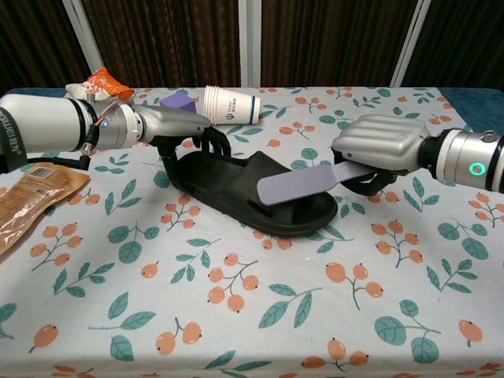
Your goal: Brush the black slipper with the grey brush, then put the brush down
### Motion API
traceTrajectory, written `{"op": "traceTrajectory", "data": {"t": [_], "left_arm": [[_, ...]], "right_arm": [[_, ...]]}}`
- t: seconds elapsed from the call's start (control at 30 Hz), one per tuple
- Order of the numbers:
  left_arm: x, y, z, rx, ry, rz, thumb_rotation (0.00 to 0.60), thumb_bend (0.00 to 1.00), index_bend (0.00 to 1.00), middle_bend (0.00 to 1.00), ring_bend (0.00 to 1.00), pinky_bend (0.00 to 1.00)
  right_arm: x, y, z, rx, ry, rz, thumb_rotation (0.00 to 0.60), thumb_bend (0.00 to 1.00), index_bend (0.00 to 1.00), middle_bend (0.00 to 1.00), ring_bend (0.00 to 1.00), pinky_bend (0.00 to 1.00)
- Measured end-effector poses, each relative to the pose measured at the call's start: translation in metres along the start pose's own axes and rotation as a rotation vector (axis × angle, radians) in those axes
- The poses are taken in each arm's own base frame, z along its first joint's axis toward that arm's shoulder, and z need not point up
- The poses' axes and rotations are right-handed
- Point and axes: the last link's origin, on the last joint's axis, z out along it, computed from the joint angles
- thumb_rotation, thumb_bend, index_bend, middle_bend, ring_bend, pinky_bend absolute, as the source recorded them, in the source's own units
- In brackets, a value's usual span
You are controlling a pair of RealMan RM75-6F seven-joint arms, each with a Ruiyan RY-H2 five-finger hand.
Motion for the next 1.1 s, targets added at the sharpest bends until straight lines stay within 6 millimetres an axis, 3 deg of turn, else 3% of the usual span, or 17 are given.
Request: {"op": "traceTrajectory", "data": {"t": [0.17,0.33,0.6,0.83,0.93,1.0,1.1], "left_arm": [[-0.001,0.001,0.000,-0.001,-0.001,0.000,0.600,0.28,0.44,0.47,0.29,0.23],[0.000,0.002,0.000,-0.005,0.001,0.002,0.600,0.28,0.44,0.47,0.29,0.23],[0.002,0.002,0.000,-0.002,0.002,0.007,0.600,0.28,0.44,0.47,0.29,0.23],[0.002,0.001,0.000,0.001,0.003,0.013,0.600,0.28,0.44,0.47,0.29,0.23],[0.002,0.001,0.000,-0.001,0.009,0.017,0.600,0.28,0.41,0.44,0.28,0.23],[0.002,0.002,0.000,-0.002,0.006,0.026,0.600,0.28,0.33,0.38,0.24,0.23],[0.003,0.003,-0.002,-0.008,0.005,0.027,0.600,0.28,0.17,0.20,0.13,0.22]], "right_arm": [[0.020,0.004,-0.005,0.007,0.088,0.023,0.600,0.54,1.00,1.00,1.00,1.00],[0.039,0.006,0.015,-0.020,0.132,0.008,0.600,0.53,1.00,1.00,1.00,1.00],[0.020,-0.002,0.035,-0.029,-0.004,-0.100,0.600,0.52,1.00,1.00,1.00,1.00],[-0.002,-0.007,0.008,0.013,-0.047,-0.070,0.600,0.52,1.00,1.00,1.00,1.00],[-0.002,-0.005,-0.005,0.024,-0.025,-0.042,0.600,0.52,1.00,1.00,1.00,1.00],[0.002,-0.003,-0.012,0.022,0.005,-0.015,0.600,0.52,1.00,1.00,1.00,1.00],[0.012,0.007,-0.024,-0.005,0.070,0.041,0.600,0.52,1.00,1.00,1.00,1.00]]}}
